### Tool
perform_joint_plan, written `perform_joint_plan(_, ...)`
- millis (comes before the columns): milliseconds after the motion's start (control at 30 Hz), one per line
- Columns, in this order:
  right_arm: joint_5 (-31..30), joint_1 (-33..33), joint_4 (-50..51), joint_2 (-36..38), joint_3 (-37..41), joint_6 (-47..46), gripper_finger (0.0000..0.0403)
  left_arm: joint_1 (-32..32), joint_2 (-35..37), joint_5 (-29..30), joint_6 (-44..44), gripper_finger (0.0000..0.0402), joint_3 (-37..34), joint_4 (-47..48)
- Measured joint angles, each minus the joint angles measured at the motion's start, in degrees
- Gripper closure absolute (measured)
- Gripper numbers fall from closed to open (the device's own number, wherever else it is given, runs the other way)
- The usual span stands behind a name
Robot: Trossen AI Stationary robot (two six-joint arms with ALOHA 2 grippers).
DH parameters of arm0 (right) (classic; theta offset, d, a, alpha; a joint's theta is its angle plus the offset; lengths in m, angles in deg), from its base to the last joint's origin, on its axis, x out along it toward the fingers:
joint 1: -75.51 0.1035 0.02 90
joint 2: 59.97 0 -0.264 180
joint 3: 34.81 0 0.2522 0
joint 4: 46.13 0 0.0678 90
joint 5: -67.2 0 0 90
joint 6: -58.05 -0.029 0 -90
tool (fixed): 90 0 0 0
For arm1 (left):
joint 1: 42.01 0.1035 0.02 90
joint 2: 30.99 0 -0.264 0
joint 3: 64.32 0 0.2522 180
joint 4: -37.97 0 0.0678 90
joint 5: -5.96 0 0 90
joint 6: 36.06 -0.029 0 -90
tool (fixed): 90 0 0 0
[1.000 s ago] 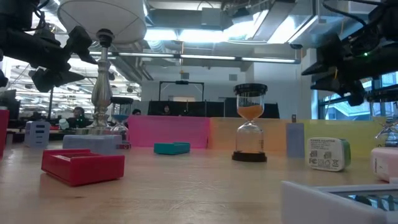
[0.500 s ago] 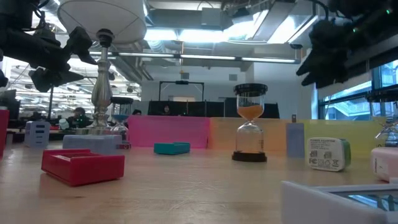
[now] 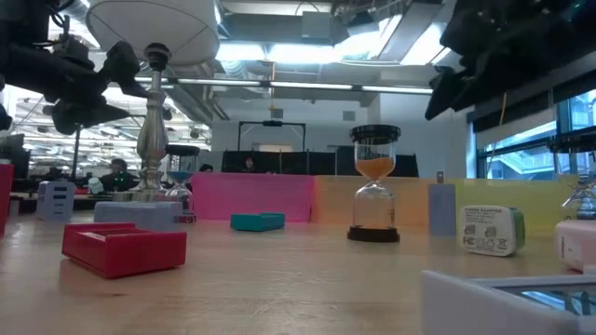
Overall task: Pick & Place Office items
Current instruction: Put the top right blue charger adapter into the yellow bin
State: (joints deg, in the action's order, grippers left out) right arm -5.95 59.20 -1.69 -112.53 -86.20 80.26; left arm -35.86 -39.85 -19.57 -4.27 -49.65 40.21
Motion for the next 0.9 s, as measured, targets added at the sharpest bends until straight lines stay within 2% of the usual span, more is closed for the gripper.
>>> perform_joint_plan(133,4.11,1.04,-1.18,-4.07,0.00,6.21,0.0089,0.00,0.00,-0.44,-0.05,0.0125,0.00,-0.04)
perform_joint_plan(267,4.59,2.59,-2.27,-7.74,-0.26,11.63,0.0090,0.00,0.00,-0.51,-0.05,0.0125,0.00,-0.06)
perform_joint_plan(467,4.60,5.88,1.61,-14.13,-7.36,13.18,0.0090,0.00,0.00,-0.51,-0.04,0.0125,0.00,-0.08)
perform_joint_plan(633,0.28,8.51,10.73,-17.85,-14.57,13.90,0.0090,0.00,-0.02,-0.52,-0.04,0.0125,0.00,-0.33)
perform_joint_plan(767,-2.04,10.57,19.52,-19.38,-18.06,18.11,0.0090,0.00,-0.02,-0.51,-0.06,0.0125,0.00,-0.32)
perform_joint_plan(900,-5.02,13.42,20.78,-19.20,-18.87,21.93,0.0090,0.00,-0.02,-0.51,-0.05,0.0125,0.00,-0.32)
